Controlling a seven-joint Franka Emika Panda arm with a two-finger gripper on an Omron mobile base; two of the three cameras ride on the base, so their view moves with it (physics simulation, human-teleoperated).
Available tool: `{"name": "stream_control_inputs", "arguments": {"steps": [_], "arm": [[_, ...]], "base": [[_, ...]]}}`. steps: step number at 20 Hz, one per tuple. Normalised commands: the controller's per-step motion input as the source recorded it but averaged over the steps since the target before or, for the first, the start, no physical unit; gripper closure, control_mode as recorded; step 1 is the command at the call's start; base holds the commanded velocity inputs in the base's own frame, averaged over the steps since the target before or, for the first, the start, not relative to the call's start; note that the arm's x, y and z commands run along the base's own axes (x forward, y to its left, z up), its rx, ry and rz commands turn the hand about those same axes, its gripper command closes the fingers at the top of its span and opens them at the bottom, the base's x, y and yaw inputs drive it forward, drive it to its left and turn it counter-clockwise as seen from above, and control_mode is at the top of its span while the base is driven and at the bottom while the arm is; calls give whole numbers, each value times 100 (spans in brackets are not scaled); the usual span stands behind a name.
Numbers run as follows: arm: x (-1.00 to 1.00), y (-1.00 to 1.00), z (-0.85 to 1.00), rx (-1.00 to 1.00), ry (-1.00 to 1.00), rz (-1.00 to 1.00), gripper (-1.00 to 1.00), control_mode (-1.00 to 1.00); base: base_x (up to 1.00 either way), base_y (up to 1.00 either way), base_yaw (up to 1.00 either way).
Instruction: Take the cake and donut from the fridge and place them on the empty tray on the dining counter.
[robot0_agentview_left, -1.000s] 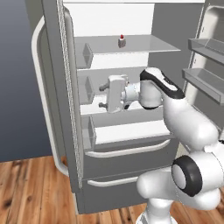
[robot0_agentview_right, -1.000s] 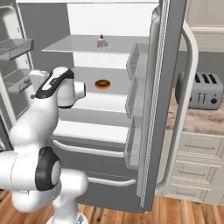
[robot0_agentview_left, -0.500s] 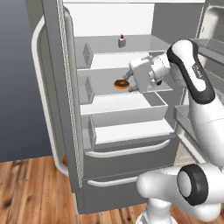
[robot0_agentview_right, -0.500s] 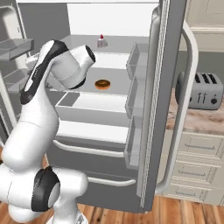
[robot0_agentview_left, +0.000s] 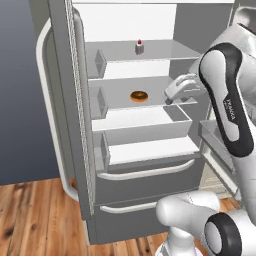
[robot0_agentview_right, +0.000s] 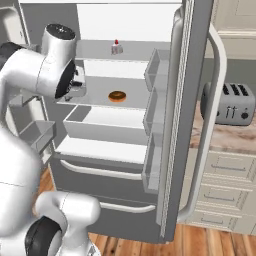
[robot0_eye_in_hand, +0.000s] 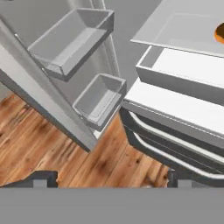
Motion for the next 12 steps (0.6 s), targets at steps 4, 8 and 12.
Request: {"name": "stream_control_inputs", "arguments": {"steps": [4, 8, 12], "arm": [[-42, -24, -34, -47, -37, -37, -100, -100], [-10, -10, -1, -9, -12, -27, -100, -100], [-45, -20, 37, 2, -14, -2, -100, -100]], "base": [[0, 0, 0], [0, 0, 0], [0, 0, 0]]}}
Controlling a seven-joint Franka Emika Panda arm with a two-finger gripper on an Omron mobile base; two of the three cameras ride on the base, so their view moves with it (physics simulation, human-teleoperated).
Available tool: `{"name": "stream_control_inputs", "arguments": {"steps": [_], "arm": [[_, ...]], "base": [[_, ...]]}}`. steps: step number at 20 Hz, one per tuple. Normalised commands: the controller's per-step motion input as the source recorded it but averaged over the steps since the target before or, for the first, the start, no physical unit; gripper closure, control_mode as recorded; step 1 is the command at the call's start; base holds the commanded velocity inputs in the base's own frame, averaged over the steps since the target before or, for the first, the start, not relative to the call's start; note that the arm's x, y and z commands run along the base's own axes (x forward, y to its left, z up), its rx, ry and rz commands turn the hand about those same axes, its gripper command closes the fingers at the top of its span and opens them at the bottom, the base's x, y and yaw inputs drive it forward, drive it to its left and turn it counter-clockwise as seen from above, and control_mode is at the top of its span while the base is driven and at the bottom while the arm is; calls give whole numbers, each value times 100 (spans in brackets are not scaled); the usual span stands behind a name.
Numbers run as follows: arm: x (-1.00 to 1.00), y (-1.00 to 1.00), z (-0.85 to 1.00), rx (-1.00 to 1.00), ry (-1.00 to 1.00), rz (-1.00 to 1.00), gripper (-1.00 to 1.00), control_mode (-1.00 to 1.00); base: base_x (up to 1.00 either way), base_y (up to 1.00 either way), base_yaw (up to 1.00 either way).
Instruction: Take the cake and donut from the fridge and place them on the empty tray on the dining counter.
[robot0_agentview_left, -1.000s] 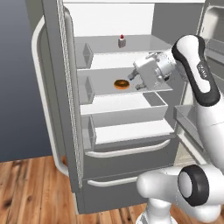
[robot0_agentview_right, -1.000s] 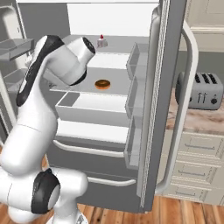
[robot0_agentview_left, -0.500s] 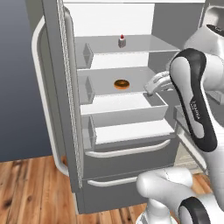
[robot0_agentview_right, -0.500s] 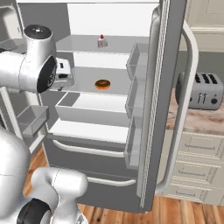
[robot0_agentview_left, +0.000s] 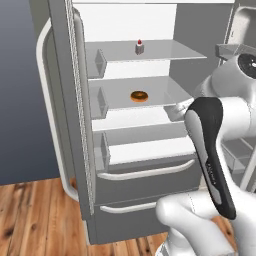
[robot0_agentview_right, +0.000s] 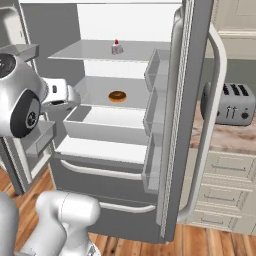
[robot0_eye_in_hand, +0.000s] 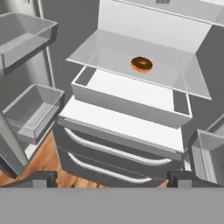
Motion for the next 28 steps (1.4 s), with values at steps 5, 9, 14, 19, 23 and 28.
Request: {"name": "stream_control_inputs", "arguments": {"steps": [5, 9, 14, 19, 23, 28], "arm": [[-63, -18, 39, 3, -13, -11, -100, -100], [-64, 0, 49, 1, 0, -14, -100, -100], [-54, 0, 27, 0, -1, -10, -100, -100], [0, 0, 0, 0, 0, 0, -100, 100], [0, 0, 0, 0, 0, 0, -100, 100], [0, 0, 0, 0, 0, 0, -100, 100]], "base": [[0, 0, 0], [0, 0, 0], [0, 0, 0], [40, 0, 0], [99, 2, 2], [100, 0, 1]]}}
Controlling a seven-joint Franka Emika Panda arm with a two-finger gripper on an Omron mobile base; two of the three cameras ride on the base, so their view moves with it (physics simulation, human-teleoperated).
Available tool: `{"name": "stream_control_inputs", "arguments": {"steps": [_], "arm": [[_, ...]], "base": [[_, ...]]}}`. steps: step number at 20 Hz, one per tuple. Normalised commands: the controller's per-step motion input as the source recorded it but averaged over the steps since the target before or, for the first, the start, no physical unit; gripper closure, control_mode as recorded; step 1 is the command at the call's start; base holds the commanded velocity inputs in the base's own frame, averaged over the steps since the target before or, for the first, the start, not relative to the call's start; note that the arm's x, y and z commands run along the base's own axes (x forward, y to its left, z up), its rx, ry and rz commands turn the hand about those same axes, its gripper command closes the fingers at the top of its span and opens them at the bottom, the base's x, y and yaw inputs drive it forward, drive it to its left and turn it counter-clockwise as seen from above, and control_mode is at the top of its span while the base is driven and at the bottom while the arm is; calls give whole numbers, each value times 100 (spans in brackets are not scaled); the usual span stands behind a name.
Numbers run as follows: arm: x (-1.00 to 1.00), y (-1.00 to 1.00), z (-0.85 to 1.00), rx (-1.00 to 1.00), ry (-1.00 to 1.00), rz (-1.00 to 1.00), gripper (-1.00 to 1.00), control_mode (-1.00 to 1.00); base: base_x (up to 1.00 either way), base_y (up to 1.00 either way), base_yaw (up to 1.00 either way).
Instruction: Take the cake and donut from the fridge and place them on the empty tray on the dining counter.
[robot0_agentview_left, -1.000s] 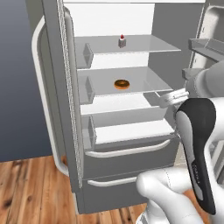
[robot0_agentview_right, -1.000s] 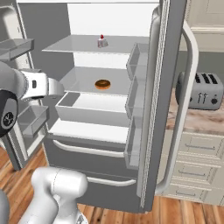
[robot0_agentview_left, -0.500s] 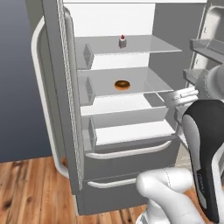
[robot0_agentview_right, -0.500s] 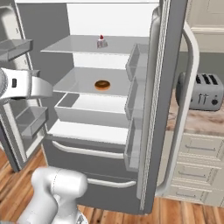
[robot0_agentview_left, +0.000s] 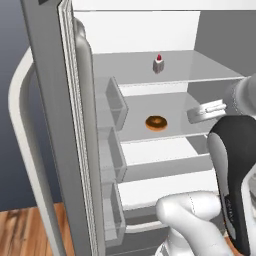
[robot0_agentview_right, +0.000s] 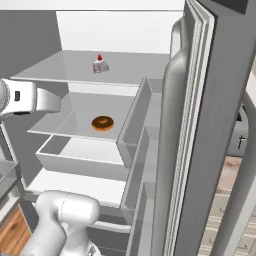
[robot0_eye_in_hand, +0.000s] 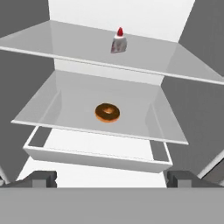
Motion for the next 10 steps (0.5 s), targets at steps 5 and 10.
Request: {"name": "stream_control_inputs", "arguments": {"steps": [5, 10], "arm": [[0, 0, 0, 0, 0, 0, -100, 100], [20, 0, 0, 1, 0, 0, -100, -100]], "base": [[100, 0, 0], [80, 0, 0]]}}
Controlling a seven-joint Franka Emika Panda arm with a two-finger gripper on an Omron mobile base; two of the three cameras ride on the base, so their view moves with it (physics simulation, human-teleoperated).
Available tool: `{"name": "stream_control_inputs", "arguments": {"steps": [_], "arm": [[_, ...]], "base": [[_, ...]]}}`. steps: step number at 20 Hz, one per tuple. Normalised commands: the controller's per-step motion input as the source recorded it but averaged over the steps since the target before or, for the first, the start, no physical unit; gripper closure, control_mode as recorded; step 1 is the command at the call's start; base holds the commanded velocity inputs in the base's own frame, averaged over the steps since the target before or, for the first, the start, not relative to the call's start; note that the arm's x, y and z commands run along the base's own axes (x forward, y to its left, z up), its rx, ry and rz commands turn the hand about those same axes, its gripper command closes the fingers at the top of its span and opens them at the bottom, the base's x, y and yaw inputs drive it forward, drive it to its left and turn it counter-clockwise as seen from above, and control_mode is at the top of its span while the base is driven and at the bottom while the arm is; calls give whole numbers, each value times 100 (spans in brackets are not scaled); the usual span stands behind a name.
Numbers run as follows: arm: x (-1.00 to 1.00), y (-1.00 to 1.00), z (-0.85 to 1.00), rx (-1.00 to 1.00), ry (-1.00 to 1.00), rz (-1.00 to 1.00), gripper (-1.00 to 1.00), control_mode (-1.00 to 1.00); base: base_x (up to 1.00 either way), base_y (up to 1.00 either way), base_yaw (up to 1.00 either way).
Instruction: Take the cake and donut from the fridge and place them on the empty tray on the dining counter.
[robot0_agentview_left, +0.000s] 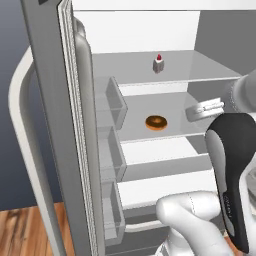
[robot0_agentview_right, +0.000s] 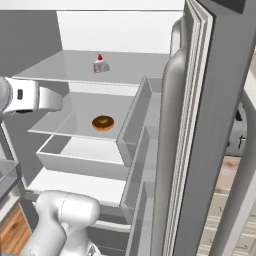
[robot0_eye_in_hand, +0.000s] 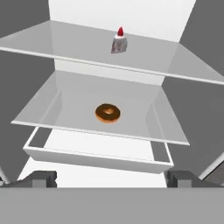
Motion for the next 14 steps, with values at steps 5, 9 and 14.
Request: {"name": "stream_control_inputs", "arguments": {"steps": [5, 9, 14], "arm": [[100, 0, 0, 6, 0, 0, -100, -100], [97, 0, 3, 3, 0, 0, -100, -100], [77, 0, 0, 0, -10, 0, -100, -100]], "base": [[0, 0, 0], [0, 0, 0], [0, 0, 0]]}}
